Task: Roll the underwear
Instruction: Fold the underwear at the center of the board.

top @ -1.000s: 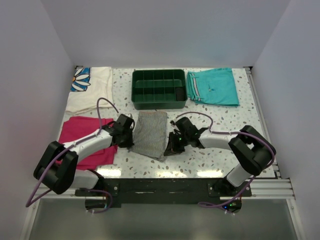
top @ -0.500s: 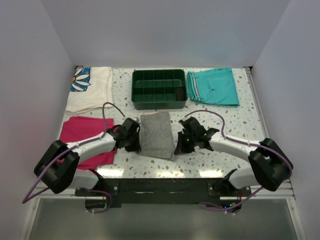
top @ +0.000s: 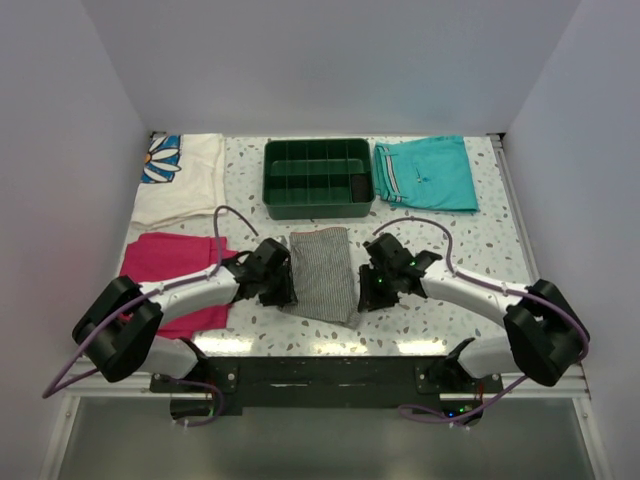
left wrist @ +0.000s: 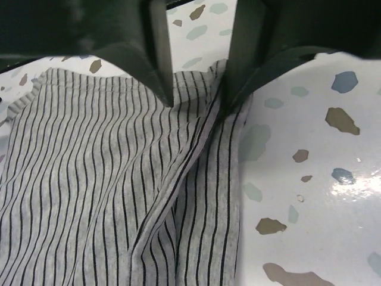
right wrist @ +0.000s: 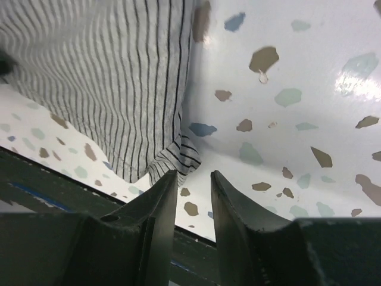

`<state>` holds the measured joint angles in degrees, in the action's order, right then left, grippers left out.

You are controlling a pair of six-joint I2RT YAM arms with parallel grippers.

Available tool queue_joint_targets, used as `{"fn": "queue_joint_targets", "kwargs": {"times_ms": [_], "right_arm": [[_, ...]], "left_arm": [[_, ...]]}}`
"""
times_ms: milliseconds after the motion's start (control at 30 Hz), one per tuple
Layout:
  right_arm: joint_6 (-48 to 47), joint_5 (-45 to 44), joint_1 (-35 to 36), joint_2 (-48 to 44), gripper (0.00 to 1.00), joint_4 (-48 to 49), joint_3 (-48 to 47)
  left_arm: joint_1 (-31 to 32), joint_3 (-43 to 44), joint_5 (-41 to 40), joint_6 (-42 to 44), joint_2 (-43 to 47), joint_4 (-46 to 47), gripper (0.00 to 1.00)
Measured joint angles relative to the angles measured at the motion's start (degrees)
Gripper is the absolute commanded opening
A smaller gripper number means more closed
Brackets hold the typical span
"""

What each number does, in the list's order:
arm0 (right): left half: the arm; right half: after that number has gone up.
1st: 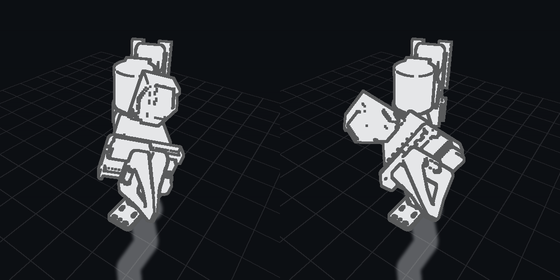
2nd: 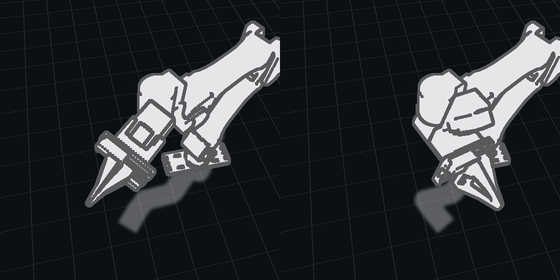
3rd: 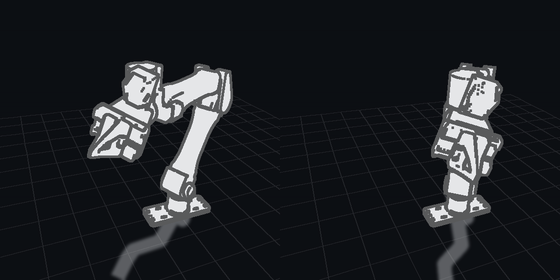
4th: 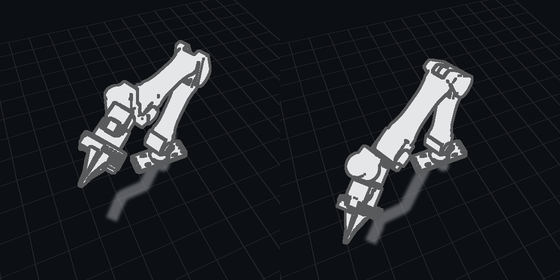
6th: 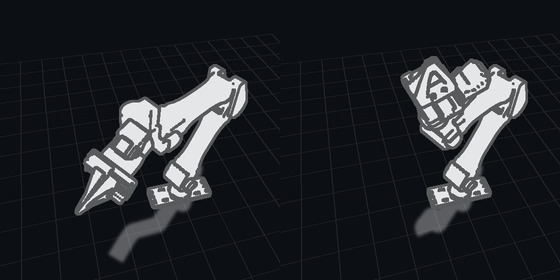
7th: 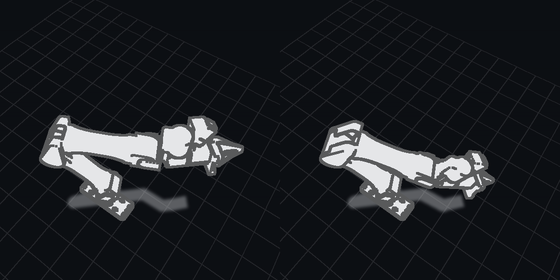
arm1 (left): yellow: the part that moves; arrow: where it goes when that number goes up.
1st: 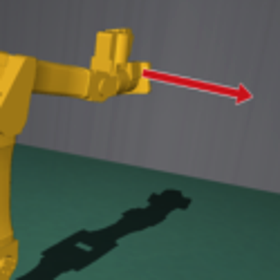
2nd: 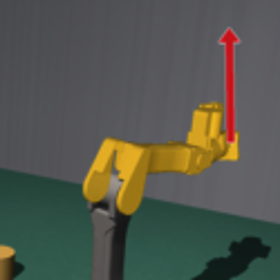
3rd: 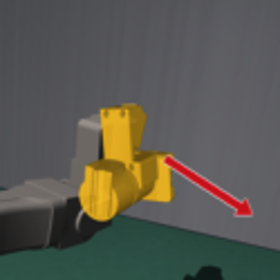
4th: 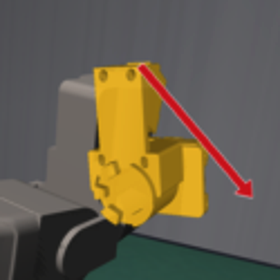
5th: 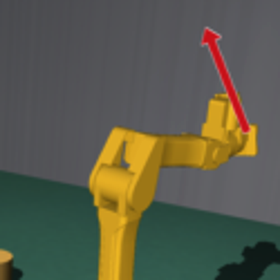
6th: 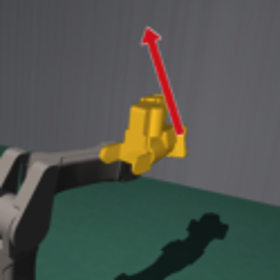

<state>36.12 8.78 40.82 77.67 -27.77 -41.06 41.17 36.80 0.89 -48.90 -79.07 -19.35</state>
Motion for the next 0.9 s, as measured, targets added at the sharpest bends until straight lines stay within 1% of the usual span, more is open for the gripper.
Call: {"fn": "queue_joint_targets", "kwargs": {"times_ms": [67,133,233,400,533,633,733,833,900], "right_arm": [[-0.3,-0.6,0.0,-0.9,0.35,-0.9,-2.1],[-0.6,-0.7,0.0,-1.8,0.35,-0.9,-3.8],[-0.6,-0.5,0.0,-2.3,0.35,-0.4,-5.7],[-0.1,1.6,0.0,-1.0,0.34,2.8,-6.0],[1.5,5.5,0.1,2.5,0.33,7.9,-5.9],[2.8,7.8,0.6,5.4,0.31,11.5,-5.8],[3.7,9.5,1.2,7.6,0.29,14.3,-5.4],[4.5,11.3,1.3,9.1,0.27,16.5,-5.0],[5.1,12.2,1.3,9.9,0.27,17.6,-4.9]], "left_arm": [[0.1,0.7,-1.1,0.1,0.1,-1.0,0.50],[0.1,1.0,-1.8,0.1,0.1,-2.1,0.58],[0.1,1.6,-2.7,0.4,0.6,-3.5,0.62],[0.0,5.1,-4.1,1.1,0.8,-6.1,0.65],[-0.5,7.6,-4.9,2.4,0.8,-6.6,0.66],[-3.0,8.6,-4.6,4.2,0.8,-6.8,0.66],[-7.6,10.4,-4.2,6.6,0.0,-6.8,0.65],[-11.7,13.0,-3.2,8.9,-2.2,-5.7,0.64],[-12.9,15.2,-2.2,10.2,-4.3,-4.7,0.63]]}}
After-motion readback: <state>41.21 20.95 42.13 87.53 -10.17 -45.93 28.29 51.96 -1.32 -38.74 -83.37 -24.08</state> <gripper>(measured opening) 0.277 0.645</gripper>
